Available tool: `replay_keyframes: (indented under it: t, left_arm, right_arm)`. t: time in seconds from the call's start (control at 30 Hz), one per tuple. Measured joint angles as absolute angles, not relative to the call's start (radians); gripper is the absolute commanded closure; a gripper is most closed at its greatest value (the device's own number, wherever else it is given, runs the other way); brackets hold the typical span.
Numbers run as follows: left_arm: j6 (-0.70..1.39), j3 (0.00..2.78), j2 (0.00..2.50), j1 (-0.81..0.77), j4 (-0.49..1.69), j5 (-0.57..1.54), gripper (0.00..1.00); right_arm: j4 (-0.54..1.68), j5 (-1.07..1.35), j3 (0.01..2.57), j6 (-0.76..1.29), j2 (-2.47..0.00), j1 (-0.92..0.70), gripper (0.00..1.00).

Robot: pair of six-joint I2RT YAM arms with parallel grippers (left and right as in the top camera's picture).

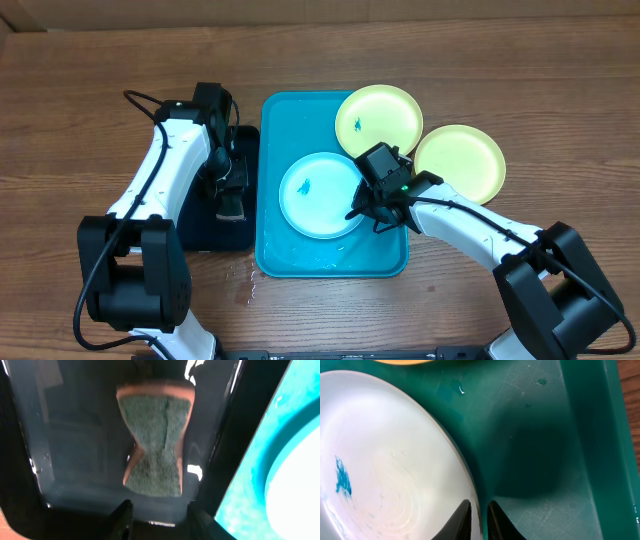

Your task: Clean dirty plates on tray and stack at the side

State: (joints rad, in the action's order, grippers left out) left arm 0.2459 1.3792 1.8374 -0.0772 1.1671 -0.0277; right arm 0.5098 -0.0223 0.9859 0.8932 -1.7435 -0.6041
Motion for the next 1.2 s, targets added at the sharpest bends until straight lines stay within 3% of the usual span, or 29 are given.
replay_keyframes:
  t: [0.9,1.03,1.2]
  left_arm:
    - [0.259,1.158,1.837,-0.077,0.867,-0.043,0.72]
    - [0.26,1.156,1.837,-0.077,0.861,-0.046,0.78]
    - [0.26,1.153,1.837,-0.077,0.855,-0.047,0.76]
  right_arm:
    - [0.509,-0.023,0.986,0.893,-1.744,-0.604,0.86]
    - [0.508,-0.023,0.986,0.893,-1.744,-0.604,0.86]
    - [0.509,-0.023,0.986,0.893,-1.744,-0.604,0.86]
